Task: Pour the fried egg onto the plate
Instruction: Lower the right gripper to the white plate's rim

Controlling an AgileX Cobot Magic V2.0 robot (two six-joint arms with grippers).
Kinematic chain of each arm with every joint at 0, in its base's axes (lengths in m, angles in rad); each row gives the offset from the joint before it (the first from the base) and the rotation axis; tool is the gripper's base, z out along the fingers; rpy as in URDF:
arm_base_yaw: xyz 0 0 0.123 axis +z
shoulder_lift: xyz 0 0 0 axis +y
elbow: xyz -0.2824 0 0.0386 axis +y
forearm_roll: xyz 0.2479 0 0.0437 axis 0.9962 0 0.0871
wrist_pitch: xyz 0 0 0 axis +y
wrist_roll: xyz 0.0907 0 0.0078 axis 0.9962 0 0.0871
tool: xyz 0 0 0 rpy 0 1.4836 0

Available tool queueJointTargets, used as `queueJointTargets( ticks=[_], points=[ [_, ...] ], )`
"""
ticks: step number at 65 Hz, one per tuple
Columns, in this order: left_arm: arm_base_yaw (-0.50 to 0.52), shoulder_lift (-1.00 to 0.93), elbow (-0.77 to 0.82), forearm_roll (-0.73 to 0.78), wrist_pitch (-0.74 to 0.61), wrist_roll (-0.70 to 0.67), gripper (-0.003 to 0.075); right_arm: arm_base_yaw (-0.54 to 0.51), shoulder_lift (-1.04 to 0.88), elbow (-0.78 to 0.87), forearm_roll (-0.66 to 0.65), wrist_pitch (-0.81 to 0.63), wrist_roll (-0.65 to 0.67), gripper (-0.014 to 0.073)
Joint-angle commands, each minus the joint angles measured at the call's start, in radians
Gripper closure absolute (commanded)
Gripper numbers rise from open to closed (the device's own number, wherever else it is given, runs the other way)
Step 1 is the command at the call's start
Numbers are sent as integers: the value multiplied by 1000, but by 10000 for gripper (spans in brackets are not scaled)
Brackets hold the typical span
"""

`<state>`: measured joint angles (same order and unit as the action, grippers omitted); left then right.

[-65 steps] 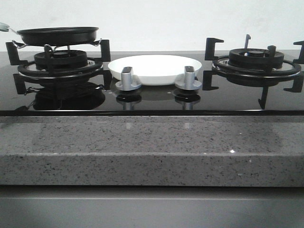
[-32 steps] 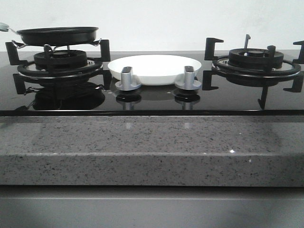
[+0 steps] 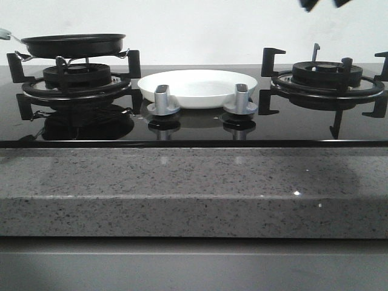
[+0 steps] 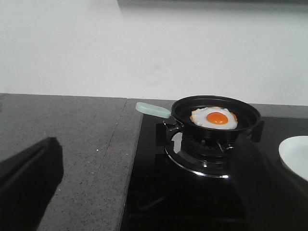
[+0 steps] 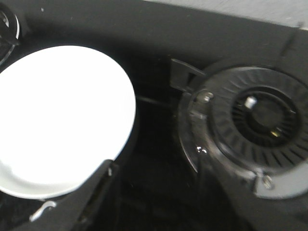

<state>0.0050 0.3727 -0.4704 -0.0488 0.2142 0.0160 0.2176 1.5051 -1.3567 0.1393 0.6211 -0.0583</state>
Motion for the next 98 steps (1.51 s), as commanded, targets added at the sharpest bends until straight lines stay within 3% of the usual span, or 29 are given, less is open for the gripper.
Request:
queueJointTargets(
  ticks=[1, 23, 41, 67, 82, 98],
  points=[
    [1, 14, -33, -3, -79, -9, 20, 0, 50, -168, 7, 68, -4, 249],
    [1, 14, -33, -3, -79, -9, 20, 0, 410, -681, 60, 453, -49, 254],
    [1, 14, -33, -3, -79, -9, 20, 0, 639, -980, 73, 636, -50, 255],
    [1, 14, -33, -3, -79, -9, 41, 0, 704, -999, 135, 601, -58, 255],
    [1, 14, -33, -3, -79, -9, 78, 0, 731, -999, 151, 618, -68, 330],
    [1, 14, -33, -3, -79, -9, 117, 0, 744, -999, 152, 626, -72, 340]
  ],
)
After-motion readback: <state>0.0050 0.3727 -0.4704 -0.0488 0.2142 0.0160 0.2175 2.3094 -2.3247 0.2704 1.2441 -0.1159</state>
